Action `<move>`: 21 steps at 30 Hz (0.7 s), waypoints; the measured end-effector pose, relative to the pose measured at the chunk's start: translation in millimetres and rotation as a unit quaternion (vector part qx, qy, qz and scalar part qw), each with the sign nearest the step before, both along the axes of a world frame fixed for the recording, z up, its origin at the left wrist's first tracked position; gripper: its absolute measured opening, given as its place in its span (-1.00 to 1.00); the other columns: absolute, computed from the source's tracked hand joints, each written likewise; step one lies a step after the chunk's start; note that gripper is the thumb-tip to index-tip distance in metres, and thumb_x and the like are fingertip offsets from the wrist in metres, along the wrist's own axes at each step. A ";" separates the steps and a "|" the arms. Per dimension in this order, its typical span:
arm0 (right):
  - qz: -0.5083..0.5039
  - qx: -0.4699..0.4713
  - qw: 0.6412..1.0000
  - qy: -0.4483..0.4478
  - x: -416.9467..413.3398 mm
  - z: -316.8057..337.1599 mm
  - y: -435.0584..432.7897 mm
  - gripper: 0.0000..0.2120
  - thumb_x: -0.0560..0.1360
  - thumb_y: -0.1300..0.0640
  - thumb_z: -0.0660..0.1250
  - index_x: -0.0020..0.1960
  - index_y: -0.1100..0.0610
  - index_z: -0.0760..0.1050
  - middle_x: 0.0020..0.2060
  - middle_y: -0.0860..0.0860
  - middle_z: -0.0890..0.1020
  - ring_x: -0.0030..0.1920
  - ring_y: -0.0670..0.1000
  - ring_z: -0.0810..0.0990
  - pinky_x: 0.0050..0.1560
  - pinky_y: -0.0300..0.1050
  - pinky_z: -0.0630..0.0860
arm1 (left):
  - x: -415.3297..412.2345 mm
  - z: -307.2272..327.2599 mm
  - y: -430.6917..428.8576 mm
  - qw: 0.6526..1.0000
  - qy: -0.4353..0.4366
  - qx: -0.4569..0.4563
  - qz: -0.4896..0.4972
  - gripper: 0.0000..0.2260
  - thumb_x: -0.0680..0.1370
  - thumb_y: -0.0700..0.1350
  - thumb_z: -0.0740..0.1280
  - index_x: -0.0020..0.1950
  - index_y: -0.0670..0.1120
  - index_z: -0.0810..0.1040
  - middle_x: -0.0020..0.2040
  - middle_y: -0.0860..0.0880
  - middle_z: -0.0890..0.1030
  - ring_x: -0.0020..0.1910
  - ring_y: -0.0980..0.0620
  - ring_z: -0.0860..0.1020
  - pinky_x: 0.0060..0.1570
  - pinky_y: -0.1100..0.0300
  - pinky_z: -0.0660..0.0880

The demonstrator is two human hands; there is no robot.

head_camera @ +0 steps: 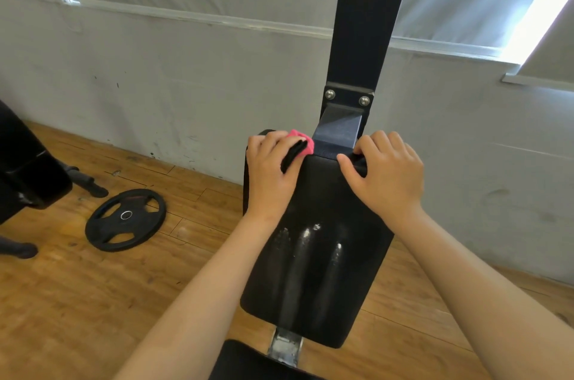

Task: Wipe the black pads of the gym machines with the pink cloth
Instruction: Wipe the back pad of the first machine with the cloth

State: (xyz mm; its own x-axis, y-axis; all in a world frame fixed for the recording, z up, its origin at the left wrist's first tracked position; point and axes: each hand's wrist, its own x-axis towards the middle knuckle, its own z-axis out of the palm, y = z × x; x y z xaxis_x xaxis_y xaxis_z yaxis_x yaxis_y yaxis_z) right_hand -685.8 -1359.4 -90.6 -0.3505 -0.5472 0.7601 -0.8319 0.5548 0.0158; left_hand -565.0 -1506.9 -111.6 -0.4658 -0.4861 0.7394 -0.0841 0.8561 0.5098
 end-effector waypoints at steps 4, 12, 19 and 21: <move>-0.001 0.003 1.000 0.001 -0.7 -0.7 -1.1 -0.63 0.54 -0.19 0.20 -0.16 0.11 0.51 -0.27 0.01 0.54 -0.25 -0.01 0.47 -0.30 -0.18 0.37 | 1.6 -6.7 13.2 0.998 0.049 0.035 0.003 -0.77 0.50 -0.04 0.37 0.10 -0.10 0.63 0.07 0.00 0.57 0.08 0.18 0.33 0.07 0.44 0.31; -0.001 -0.004 1.000 0.013 -0.4 -0.5 -1.1 -0.63 0.55 -0.18 0.20 -0.16 0.11 0.51 -0.27 0.01 0.54 -0.25 -0.01 0.47 -0.30 -0.20 0.34 | 33.0 -53.1 15.4 0.997 -0.029 0.019 -0.063 -0.72 0.40 -0.25 0.47 0.10 -0.12 0.63 0.08 -0.01 0.58 0.09 0.13 0.43 0.11 0.40 0.36; -0.001 -0.003 1.000 0.015 -0.3 -0.3 -0.8 -0.63 0.55 -0.18 0.20 -0.17 0.11 0.51 -0.28 0.02 0.54 -0.26 -0.01 0.46 -0.30 -0.19 0.32 | 43.3 -21.6 9.2 0.996 -0.009 0.055 -0.072 -0.76 0.44 -0.19 0.42 0.10 -0.09 0.64 0.06 0.09 0.55 0.07 0.14 0.48 0.10 0.37 0.40; 0.000 -0.001 1.000 0.008 -0.8 0.5 -1.1 -0.62 0.55 -0.19 0.19 -0.17 0.11 0.51 -0.28 0.02 0.54 -0.26 -0.01 0.46 -0.30 -0.19 0.32 | 35.9 5.1 2.6 0.997 0.032 0.051 -0.051 -0.76 0.46 -0.15 0.41 0.13 -0.07 0.63 0.08 0.10 0.54 0.10 0.14 0.48 0.13 0.39 0.38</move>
